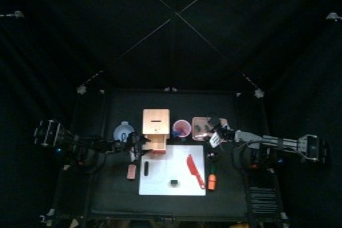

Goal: Place sushi on board then cut the sushi with the knife then place the pieces on the plate
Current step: Place the 4 sushi pieces on the plate

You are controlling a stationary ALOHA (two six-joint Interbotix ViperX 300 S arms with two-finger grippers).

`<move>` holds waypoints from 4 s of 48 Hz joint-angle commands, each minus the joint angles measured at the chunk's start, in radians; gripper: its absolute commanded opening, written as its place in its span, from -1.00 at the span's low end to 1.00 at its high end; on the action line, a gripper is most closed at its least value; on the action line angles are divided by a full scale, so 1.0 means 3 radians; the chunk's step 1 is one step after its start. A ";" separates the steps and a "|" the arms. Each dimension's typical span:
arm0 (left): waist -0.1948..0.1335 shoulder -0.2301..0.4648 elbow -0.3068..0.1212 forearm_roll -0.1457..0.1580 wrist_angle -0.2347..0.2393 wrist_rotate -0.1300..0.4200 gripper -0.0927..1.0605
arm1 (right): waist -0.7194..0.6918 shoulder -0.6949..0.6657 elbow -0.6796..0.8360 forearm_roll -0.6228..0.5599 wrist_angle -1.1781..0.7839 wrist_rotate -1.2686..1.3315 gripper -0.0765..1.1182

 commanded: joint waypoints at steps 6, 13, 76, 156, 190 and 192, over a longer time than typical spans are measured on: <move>0.0031 0.0036 -0.0179 0.0010 -0.0015 -0.0005 0.70 | 0.0634 0.1018 -0.1053 -0.0082 0.0123 -0.0148 0.69; 0.0026 0.0072 -0.0215 0.0010 -0.0015 0.0000 0.70 | 0.0844 0.1478 -0.1580 -0.0082 0.0271 -0.0358 0.69; 0.0005 0.0092 -0.0148 0.0000 -0.0015 -0.0015 0.70 | 0.0920 0.1754 -0.1836 0.0337 0.0460 -0.0803 0.05; 0.0010 -0.0174 -0.0010 -0.0020 -0.0015 -0.0015 0.70 | -0.2102 -0.0107 0.0726 -0.0839 0.0317 0.0890 0.45; 0.0010 -0.0174 -0.0041 -0.0031 -0.0015 -0.0026 0.70 | -0.0588 -0.1212 0.0337 -0.0731 -0.0598 0.0864 0.45; 0.0005 -0.0174 -0.0041 -0.0046 -0.0015 -0.0026 0.70 | -0.0430 -0.1176 0.0358 -0.0879 -0.1033 0.0864 0.45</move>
